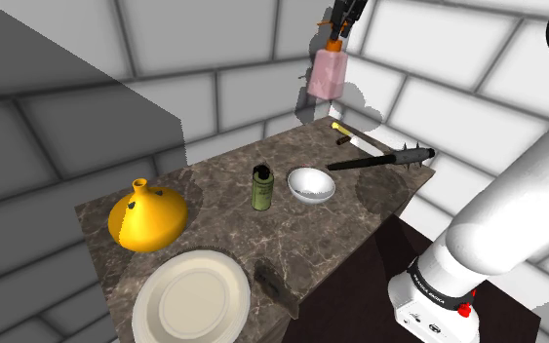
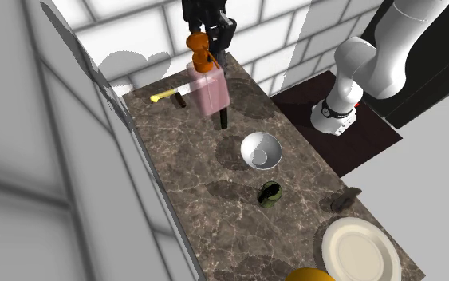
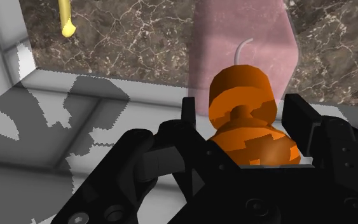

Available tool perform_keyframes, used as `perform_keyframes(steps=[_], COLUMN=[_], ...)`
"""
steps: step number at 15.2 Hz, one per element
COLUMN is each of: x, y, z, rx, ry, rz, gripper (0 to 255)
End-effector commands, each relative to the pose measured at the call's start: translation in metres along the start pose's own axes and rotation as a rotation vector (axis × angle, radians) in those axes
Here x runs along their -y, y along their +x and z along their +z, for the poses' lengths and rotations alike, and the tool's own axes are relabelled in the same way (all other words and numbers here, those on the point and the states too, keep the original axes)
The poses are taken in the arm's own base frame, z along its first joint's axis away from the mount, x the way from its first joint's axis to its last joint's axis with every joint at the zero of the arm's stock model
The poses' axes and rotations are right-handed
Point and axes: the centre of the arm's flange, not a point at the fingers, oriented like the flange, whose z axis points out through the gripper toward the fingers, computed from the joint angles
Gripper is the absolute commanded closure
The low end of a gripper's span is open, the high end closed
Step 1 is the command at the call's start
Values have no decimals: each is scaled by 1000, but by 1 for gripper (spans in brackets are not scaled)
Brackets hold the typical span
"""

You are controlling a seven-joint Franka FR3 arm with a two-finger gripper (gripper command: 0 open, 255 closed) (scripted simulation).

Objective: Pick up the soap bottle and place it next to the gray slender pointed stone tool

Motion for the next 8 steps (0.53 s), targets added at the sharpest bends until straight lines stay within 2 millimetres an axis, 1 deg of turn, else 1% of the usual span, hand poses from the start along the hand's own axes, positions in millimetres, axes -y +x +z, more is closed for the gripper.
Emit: perform_keyframes(steps=[1,8], x=[22,105], y=[-8,-47], z=[-3,-15], rx=[0,0], ry=[0,0], rz=[0,0], gripper=[255,255])
